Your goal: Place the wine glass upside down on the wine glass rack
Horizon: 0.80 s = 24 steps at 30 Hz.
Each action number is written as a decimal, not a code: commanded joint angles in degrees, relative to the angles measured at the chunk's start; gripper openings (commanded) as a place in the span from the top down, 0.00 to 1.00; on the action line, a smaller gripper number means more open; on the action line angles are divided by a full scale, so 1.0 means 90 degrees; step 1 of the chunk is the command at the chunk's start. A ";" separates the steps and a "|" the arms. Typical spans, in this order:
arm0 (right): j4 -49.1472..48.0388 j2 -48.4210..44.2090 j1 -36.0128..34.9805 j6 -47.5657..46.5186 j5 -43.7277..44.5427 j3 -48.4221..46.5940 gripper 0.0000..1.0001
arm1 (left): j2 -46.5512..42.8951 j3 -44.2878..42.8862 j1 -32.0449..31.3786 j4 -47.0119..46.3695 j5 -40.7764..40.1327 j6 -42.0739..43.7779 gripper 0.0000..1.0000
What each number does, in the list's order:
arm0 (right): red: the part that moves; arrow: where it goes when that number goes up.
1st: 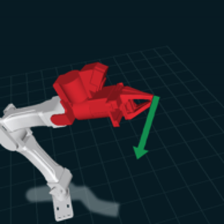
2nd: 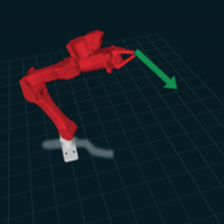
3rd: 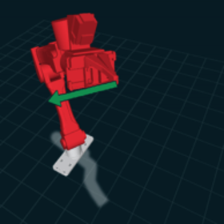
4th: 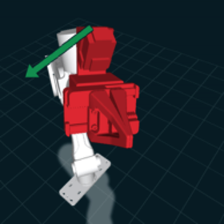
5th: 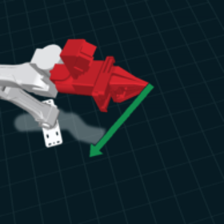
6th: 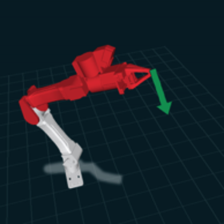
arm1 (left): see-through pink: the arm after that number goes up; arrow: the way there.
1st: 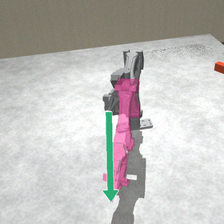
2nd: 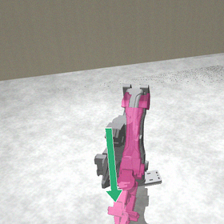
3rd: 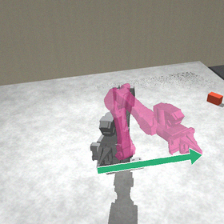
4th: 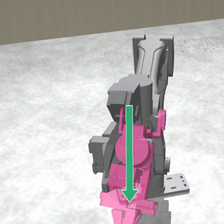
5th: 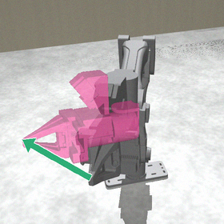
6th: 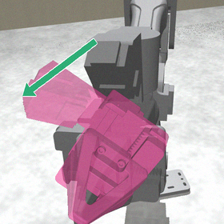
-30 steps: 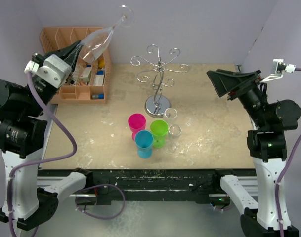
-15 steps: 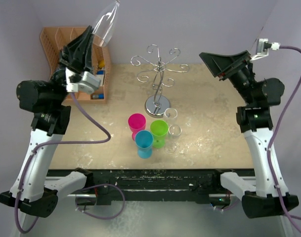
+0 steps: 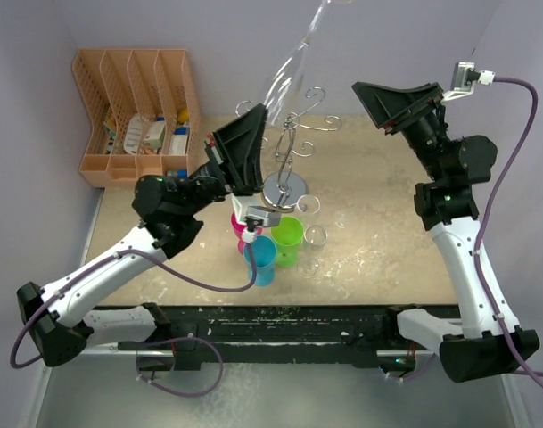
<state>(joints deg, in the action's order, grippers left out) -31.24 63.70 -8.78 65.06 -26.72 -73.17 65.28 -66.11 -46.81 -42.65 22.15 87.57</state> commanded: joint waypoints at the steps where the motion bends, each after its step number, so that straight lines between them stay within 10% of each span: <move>1: -0.1032 -0.0314 -0.0062 0.0185 0.0521 0.0139 0.04 | 0.0280 -0.0075 -0.0420 -0.1190 -0.0407 0.1208 1.00; 11: -0.2822 0.0136 -0.0062 0.1064 0.0561 0.0346 0.29 | 0.0831 -0.0077 -0.0661 -0.1384 -0.0373 0.1364 1.00; 24: -0.3388 0.1043 -0.0131 0.1356 0.0255 -0.0592 0.29 | 0.1058 0.0257 -0.0801 -0.1473 -0.0177 0.1480 1.00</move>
<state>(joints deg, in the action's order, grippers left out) -56.10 73.25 -9.34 76.16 -22.76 -74.11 75.18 -64.60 -53.67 -50.94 19.81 98.91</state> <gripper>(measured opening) 0.710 0.019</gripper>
